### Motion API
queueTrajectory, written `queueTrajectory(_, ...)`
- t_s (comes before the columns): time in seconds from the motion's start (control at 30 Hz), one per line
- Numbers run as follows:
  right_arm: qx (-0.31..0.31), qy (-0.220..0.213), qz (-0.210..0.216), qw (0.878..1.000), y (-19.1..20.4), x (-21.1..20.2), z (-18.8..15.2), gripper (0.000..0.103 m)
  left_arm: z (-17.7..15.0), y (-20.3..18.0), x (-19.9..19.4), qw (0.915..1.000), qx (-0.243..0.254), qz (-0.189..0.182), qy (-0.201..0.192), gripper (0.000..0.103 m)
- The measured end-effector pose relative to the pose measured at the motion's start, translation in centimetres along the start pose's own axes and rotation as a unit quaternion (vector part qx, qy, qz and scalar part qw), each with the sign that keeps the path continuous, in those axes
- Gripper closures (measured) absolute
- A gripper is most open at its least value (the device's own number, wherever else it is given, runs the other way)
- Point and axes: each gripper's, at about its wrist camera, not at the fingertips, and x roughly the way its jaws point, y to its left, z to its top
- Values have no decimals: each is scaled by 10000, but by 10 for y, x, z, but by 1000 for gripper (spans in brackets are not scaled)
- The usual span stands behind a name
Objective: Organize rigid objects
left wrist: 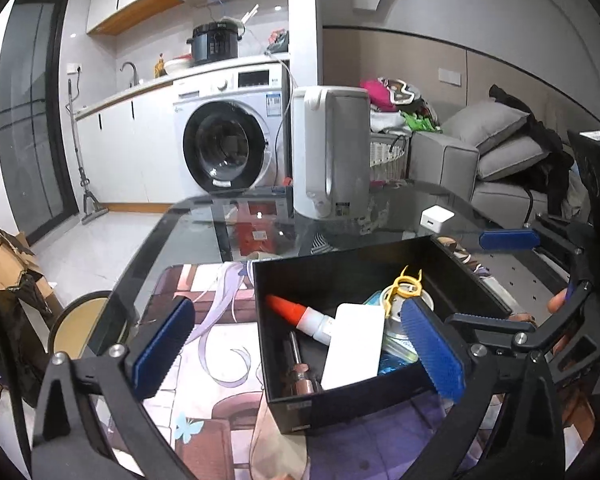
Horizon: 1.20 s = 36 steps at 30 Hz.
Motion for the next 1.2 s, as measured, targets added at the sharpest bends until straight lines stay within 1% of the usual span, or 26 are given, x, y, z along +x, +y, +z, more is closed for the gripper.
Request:
queueTrajectory(0.2, 299, -193, -114, 9993, -1, -24, -10, 1, -1, -7, -15, 10000, -14, 8, -33, 0)
queueTrajectory(0.3, 435, -298, -112, 9985, 2, -36, -15, 1, -5, -7, -23, 9999, -72, -63, -59, 0)
queueTrajectory(0.43, 670, -400, -144, 9968, 6, -51, -25, 1, -11, -6, -27, 9999, -107, -90, -7, 0)
queueTrajectory(0.5, 756, -425, -145, 9961, 7, -56, -31, 1, -15, -4, -27, 9998, -195, -57, 60, 0)
queueTrajectory(0.63, 891, -473, -172, 9947, 14, -65, -41, 1, -24, 1, -30, 9990, -402, -155, 120, 0)
queueTrajectory(0.93, 949, -743, -196, 9925, 24, -83, -52, 1, -40, 7, -35, 9986, -492, -43, 175, 0)
queueTrajectory(1.1, 935, -826, -182, 9920, 26, -88, -52, 1, -48, 8, -37, 9981, -575, 10, 211, 0)
queueTrajectory(1.2, 957, -853, -148, 9916, 27, -90, -53, 1, -51, 8, -40, 9979, -620, -27, 195, 0)
